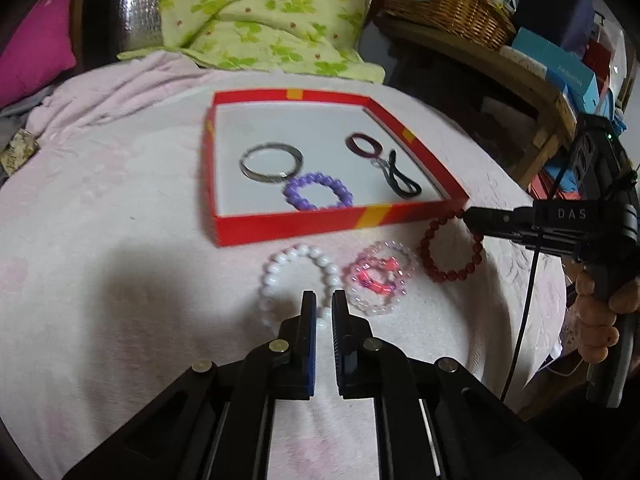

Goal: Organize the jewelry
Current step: 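Carry both bracelets over the red tray with the left and right grippers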

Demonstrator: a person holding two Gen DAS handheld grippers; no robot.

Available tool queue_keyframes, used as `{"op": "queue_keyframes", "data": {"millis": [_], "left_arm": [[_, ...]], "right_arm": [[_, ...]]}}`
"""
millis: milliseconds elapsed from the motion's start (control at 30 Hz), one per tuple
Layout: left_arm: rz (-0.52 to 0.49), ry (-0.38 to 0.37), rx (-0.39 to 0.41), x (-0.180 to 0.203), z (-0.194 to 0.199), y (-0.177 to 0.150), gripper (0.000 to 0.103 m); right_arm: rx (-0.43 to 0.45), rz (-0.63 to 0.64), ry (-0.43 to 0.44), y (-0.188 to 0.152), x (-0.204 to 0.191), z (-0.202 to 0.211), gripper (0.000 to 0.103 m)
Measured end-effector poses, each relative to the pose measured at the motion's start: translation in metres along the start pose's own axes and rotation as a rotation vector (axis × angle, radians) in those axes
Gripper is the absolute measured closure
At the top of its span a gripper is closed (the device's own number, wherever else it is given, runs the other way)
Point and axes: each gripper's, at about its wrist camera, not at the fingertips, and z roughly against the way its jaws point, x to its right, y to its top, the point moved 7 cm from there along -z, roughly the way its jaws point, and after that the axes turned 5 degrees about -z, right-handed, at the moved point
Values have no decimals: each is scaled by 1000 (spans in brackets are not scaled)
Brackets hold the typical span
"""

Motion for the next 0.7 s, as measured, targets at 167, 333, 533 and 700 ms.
{"op": "queue_keyframes", "data": {"millis": [167, 333, 533, 700], "left_arm": [[6, 27, -10, -11, 0, 3, 95], [24, 70, -93, -18, -18, -5, 60], [-7, 69, -123, -10, -33, -5, 36], [-26, 79, -170, -6, -49, -7, 37]], "right_arm": [[2, 3, 24, -2, -8, 2, 92], [-8, 1, 3, -4, -7, -2, 92], [-14, -10, -18, -3, 2, -4, 92], [-20, -12, -26, -4, 4, -6, 93]]}}
